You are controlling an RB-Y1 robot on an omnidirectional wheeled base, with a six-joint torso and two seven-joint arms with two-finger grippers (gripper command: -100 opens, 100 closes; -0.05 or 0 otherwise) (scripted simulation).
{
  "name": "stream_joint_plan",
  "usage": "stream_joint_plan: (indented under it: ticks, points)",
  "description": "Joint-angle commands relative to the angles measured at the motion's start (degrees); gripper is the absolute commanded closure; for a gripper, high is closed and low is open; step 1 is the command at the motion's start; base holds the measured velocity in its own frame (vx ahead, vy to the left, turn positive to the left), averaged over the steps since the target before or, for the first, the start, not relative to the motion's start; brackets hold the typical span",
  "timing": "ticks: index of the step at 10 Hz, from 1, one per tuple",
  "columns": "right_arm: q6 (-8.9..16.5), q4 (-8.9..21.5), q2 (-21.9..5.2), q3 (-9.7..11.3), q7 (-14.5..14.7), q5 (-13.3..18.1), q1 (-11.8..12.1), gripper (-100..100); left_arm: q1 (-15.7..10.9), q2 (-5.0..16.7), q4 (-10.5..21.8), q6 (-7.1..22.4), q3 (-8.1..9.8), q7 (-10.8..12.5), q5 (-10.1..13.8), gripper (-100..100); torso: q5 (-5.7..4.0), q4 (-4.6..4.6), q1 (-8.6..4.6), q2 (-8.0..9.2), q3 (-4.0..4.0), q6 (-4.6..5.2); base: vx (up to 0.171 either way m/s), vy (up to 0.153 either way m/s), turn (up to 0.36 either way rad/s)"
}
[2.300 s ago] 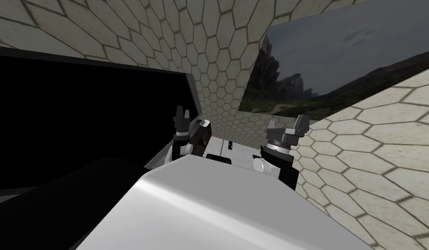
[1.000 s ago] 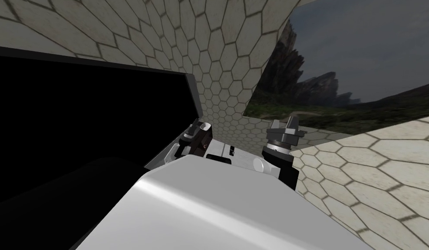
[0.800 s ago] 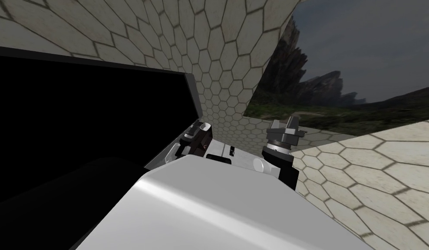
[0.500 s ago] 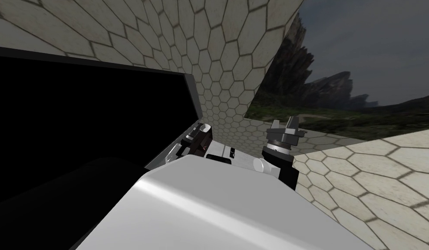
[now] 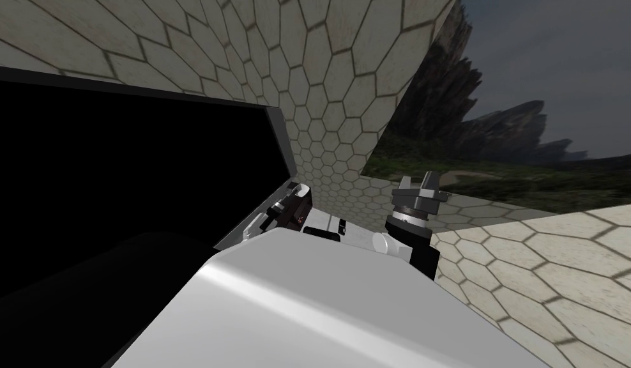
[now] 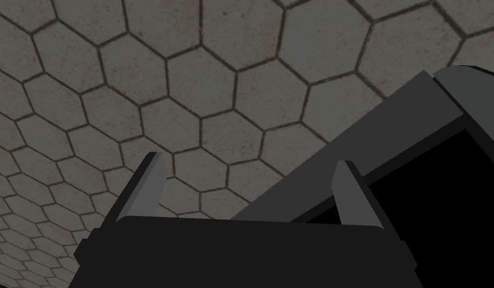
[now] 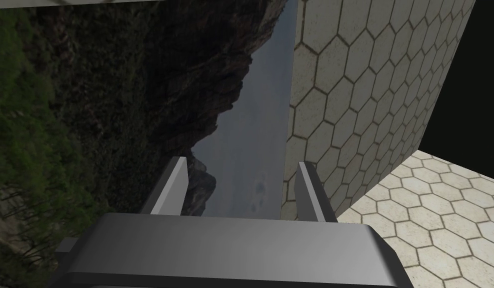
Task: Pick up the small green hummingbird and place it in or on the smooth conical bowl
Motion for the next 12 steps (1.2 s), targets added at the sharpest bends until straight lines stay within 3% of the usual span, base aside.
stream_joint_plan:
  ticks: [1, 12]
  points:
    - [0.0, 0.0, 0.0, 0.0, 0.0, 0.0, 0.0, 0, -0.1, 1.0, 1.7, 0.2, -0.02, -0.1, -0.4, -100, 0.0, 0.0, 0.0, 0.0, 0.0, 0.0, 0.05, 0.004, -0.005]
    - [0.0, 0.0, 0.0, 0.0, 0.0, 0.0, 0.0, 0, -2.3, 8.1, 18.7, 1.8, -3.58, -4.9, -5.2, -100, 0.0, 0.04, 0.03, 0.16, 0.09, -0.01, 0.03, 0.011, -0.031]
